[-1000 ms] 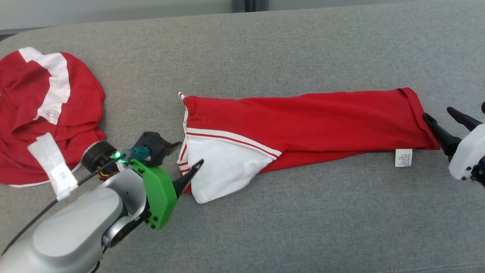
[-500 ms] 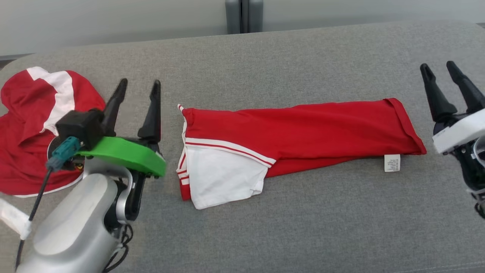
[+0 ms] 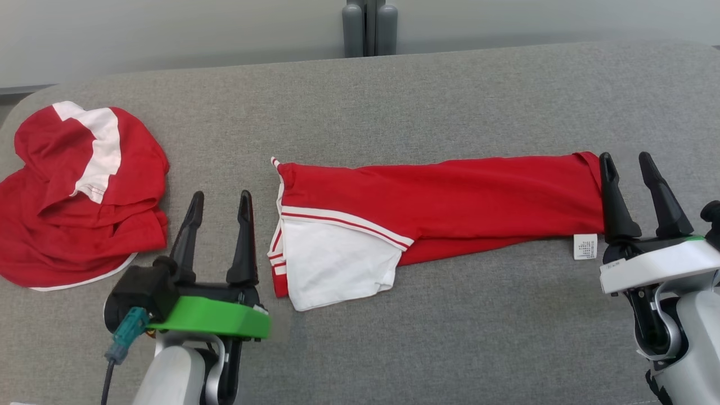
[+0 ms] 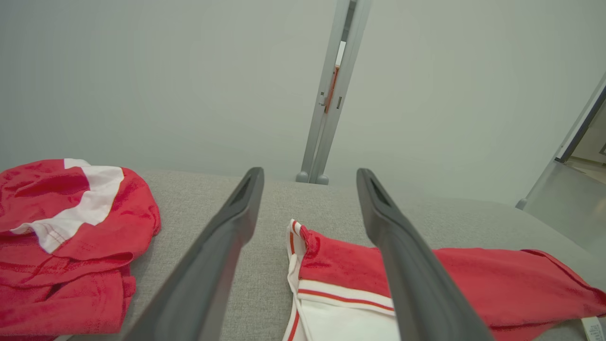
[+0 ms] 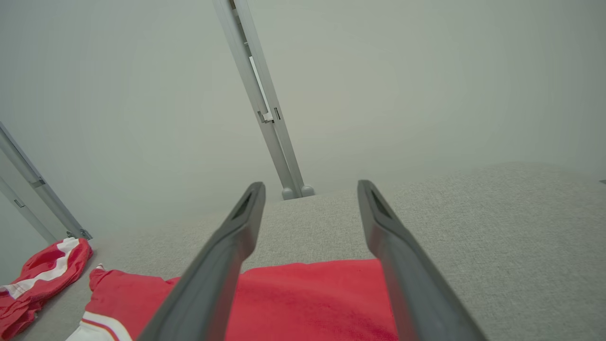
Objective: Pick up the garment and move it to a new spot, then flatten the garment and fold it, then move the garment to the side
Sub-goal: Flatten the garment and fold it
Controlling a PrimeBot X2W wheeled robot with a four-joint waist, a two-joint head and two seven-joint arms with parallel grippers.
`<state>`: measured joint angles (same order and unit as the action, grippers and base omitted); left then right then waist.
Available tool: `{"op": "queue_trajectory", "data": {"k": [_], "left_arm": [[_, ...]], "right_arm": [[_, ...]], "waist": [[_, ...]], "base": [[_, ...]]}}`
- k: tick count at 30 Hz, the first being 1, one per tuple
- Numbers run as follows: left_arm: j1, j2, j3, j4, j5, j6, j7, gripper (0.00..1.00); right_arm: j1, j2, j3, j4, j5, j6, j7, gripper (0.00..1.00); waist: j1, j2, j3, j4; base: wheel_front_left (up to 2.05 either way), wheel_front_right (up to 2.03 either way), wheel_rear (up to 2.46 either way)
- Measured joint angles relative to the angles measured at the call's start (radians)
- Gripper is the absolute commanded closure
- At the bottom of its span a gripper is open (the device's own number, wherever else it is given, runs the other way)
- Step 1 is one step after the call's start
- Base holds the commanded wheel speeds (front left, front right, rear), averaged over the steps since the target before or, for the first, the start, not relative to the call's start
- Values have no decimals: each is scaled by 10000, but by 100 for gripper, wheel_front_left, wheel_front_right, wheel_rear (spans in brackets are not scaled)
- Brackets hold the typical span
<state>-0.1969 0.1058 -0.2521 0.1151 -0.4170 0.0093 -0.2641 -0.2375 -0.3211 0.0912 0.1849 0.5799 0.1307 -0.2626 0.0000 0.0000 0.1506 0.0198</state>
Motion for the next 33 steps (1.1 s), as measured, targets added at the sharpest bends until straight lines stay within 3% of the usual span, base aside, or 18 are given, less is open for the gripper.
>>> {"op": "queue_trajectory", "data": {"k": [4,11,23,28,33], "left_arm": [[357,-385,487,232,594,-604,0,0],[252,-548,617,451,965,-1062,0,0],[-201,-560,-104,546,644,-1060,0,0],[-338,-558,-198,606,648,-1011,0,0],[-384,-560,-194,619,662,-961,0,0]], "right_arm": [[129,199,-44,-38,-253,0,-2,0],[-29,211,-535,780,-631,0,-2,0],[-1340,86,-1365,4546,-723,0,0,0],[-1639,42,-1638,5641,-819,0,-2,0],[-1886,280,-1630,5963,-798,0,-2,0]], "waist": [[0,0,21,20],[0,0,341,160],[0,0,1027,738],[0,0,1244,990],[0,0,1391,1112]], "base": [[0,0,0],[0,0,0],[0,0,0],[0,0,0],[0,0,0]]}}
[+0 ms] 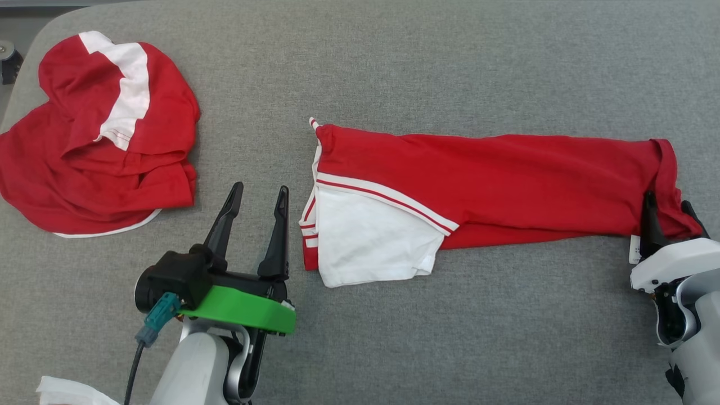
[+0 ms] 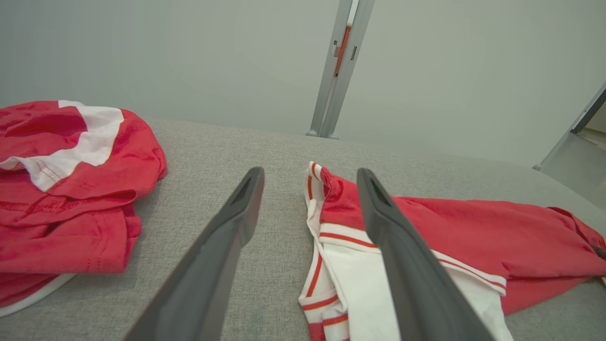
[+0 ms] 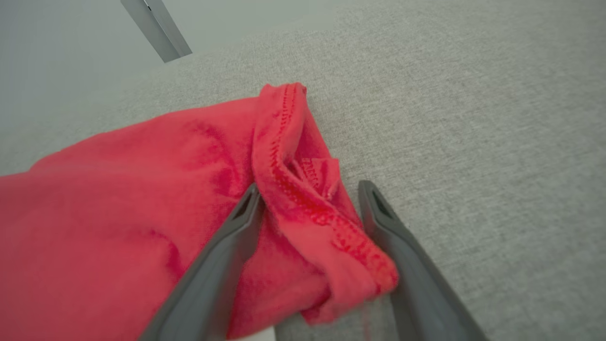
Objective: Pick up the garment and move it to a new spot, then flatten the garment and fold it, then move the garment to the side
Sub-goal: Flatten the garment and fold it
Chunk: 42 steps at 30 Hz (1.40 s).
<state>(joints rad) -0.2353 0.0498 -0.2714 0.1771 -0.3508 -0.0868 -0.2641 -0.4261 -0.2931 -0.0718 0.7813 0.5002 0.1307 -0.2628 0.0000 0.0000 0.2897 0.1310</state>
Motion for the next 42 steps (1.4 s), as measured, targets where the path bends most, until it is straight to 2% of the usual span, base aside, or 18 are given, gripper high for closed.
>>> {"op": "queue_trajectory", "data": {"k": [7,8,9,10,16,22,25,29,34,42], "left_arm": [[-52,0,27,63,13,36,0,0],[-72,0,29,65,13,38,0,0],[-81,0,29,67,13,38,0,0],[-82,0,33,75,13,40,0,0],[-73,0,59,155,12,71,0,0],[-3,0,146,173,-75,71,0,0],[47,0,190,178,-96,67,0,0],[214,0,280,196,-186,59,0,0],[302,-2,278,236,-257,31,0,0],[470,-4,226,282,-370,-8,0,0]], "right_arm": [[-256,35,343,585,366,0,-38,0],[-294,36,441,654,447,0,-44,20],[-313,29,531,688,523,0,-46,84],[-316,4,594,677,543,0,-44,100],[-277,-230,397,573,598,13,-15,100],[-57,-819,-957,817,79,10,-12,100],[-36,-848,-1455,719,-244,10,-12,100],[3,-606,-1519,127,-493,8,0,100],[0,10,-823,-1081,-537,2,0,100],[58,1250,1707,-2548,-387,0,0,100]], "waist": [[0,0,3,-48],[0,0,-11,-60],[0,0,-28,-74],[0,0,-44,-86],[0,0,-227,-196],[0,0,-482,-308],[0,0,-625,-383],[0,0,-841,-512],[0,0,-1132,-642],[0,0,-1532,-547]], "base": [[0,0,0],[0,0,0],[0,0,0],[0,0,0],[0,0,0],[0,0,0],[0,0,0],[0,0,0],[0,0,0],[0,0,0]]}}
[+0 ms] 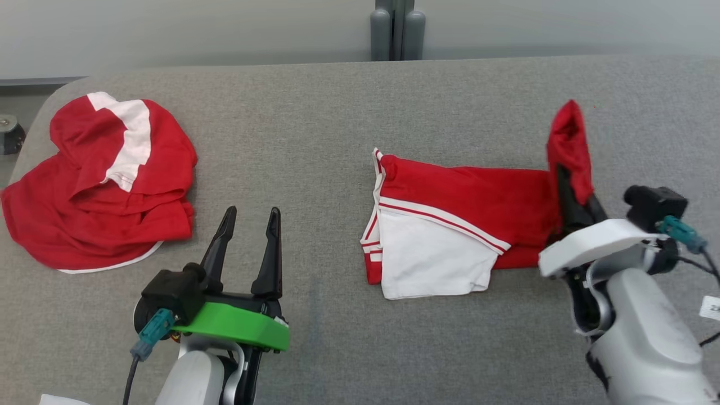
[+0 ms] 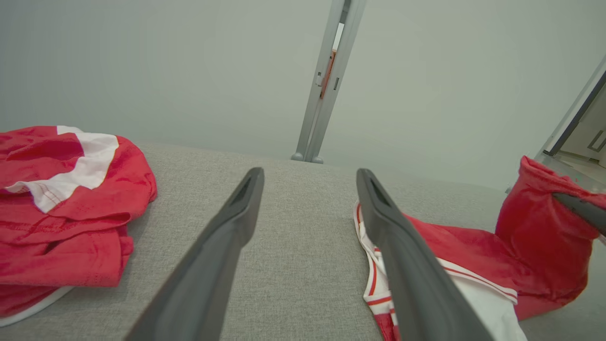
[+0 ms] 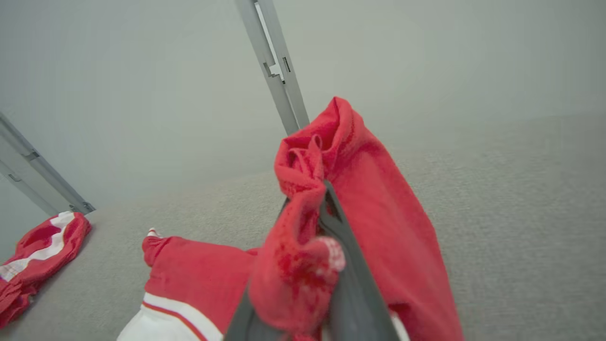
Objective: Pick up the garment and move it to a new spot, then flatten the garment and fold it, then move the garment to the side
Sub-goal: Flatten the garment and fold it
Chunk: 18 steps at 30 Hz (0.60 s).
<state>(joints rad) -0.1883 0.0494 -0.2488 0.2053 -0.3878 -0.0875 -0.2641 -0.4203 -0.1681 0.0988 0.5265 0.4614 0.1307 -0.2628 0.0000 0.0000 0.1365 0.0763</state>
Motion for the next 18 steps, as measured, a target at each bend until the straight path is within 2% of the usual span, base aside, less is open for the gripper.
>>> {"op": "queue_trajectory", "data": {"k": [4,8,18], "left_arm": [[100,0,-42,2,-63,0,0,0],[194,0,-67,8,-77,6,0,0],[339,2,-125,-6,-165,35,0,0]], "right_arm": [[55,493,1076,-171,284,0,0,100],[42,690,1707,121,389,0,4,100],[-161,1074,2414,1494,805,0,6,100]], "waist": [[0,0,-87,298],[0,0,-140,670],[0,0,-138,1744]], "base": [[0,0,0],[0,0,0],[0,0,0]]}}
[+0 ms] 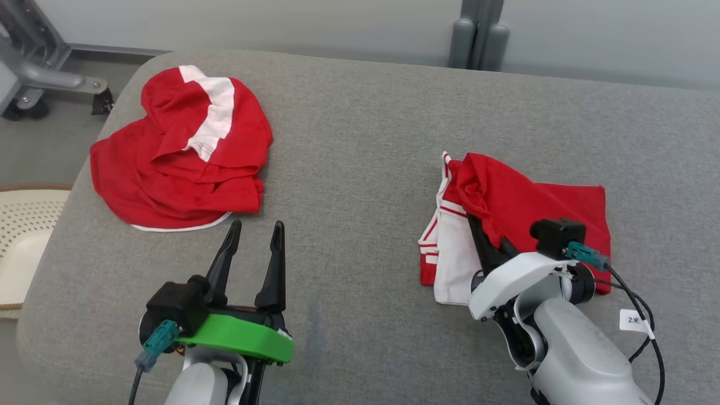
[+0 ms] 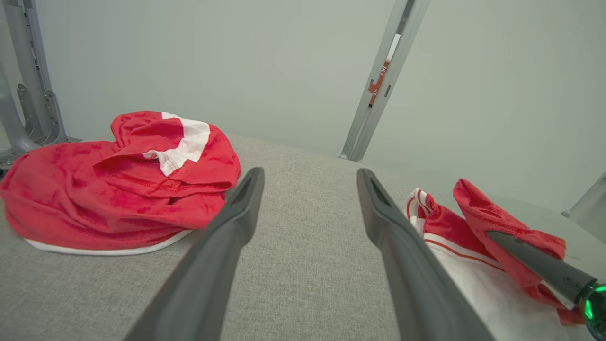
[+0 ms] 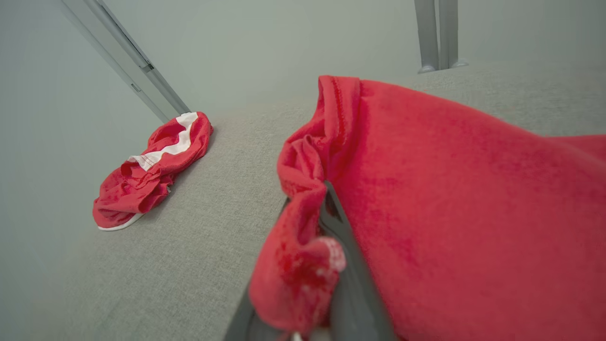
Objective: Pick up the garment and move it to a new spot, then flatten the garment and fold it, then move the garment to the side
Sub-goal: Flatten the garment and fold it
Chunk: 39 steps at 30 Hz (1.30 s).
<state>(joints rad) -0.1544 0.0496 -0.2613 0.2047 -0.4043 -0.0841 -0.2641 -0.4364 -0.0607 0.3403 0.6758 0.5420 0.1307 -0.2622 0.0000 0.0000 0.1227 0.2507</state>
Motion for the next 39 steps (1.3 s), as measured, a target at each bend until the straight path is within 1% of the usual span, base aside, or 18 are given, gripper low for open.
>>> {"op": "queue_trajectory", "data": {"k": [3,4,5,7,9,13,15,18,21,24,26,30,34,36,39], "left_arm": [[6,0,-21,-4,-6,12,0,0],[7,0,-23,-8,-19,21,0,0],[9,0,-23,-13,-46,21,0,0],[14,0,-19,-15,-75,52,0,0],[19,-2,-25,-10,-77,54,0,0],[19,0,13,12,-84,63,0,0],[20,0,25,15,-84,61,0,0],[23,-2,59,12,-65,50,-2,0],[23,-2,84,-48,2,48,0,0],[12,-2,134,-221,12,52,-2,0],[-1,-2,178,-393,13,96,0,0],[-48,-4,311,-723,25,251,0,0],[-118,-8,355,-790,150,422,0,0],[-123,-4,387,-825,188,472,0,0],[-127,-6,412,-838,320,548,0,0]], "right_arm": [[-43,75,98,472,-48,0,-4,100],[-59,84,151,665,-102,0,-4,58],[-94,92,199,851,-134,0,-6,0],[-173,94,483,1166,-132,0,-4,0],[-174,84,1131,1120,234,0,-4,0],[-169,111,2518,499,1406,0,104,0],[-190,127,2945,276,1732,0,130,0],[-398,119,3189,35,1871,0,117,0],[-683,-144,3127,-322,1708,0,50,0],[-801,-757,2840,-734,1216,0,10,0],[-805,-1126,2383,-1179,777,0,4,0],[-464,-1779,849,-2334,-648,0,-4,0],[423,-2029,-554,-3402,-1850,0,-4,0],[824,-2025,-1133,-3879,-2288,0,-6,0],[1403,-1881,-1848,-4426,-2635,0,-6,0]], "waist": [[0,0,26,230],[0,0,35,301],[0,0,43,356],[0,0,57,412],[0,0,53,393],[0,0,11,215],[0,0,-13,82],[0,0,-54,-172],[0,0,-92,-478],[0,0,-121,-820],[0,0,-133,-1047],[0,1,-136,-1564],[0,0,-107,-1999],[0,1,-85,-2176],[0,1,-36,-2390]], "base": [[0,0,0],[0,0,0],[0,0,0],[0,0,0],[0,0,0],[0,0,0],[0,0,0],[0,0,0],[0,0,0],[0,0,0],[0,0,0],[0,0,0],[0,0,0],[0,0,0],[0,0,0]]}}
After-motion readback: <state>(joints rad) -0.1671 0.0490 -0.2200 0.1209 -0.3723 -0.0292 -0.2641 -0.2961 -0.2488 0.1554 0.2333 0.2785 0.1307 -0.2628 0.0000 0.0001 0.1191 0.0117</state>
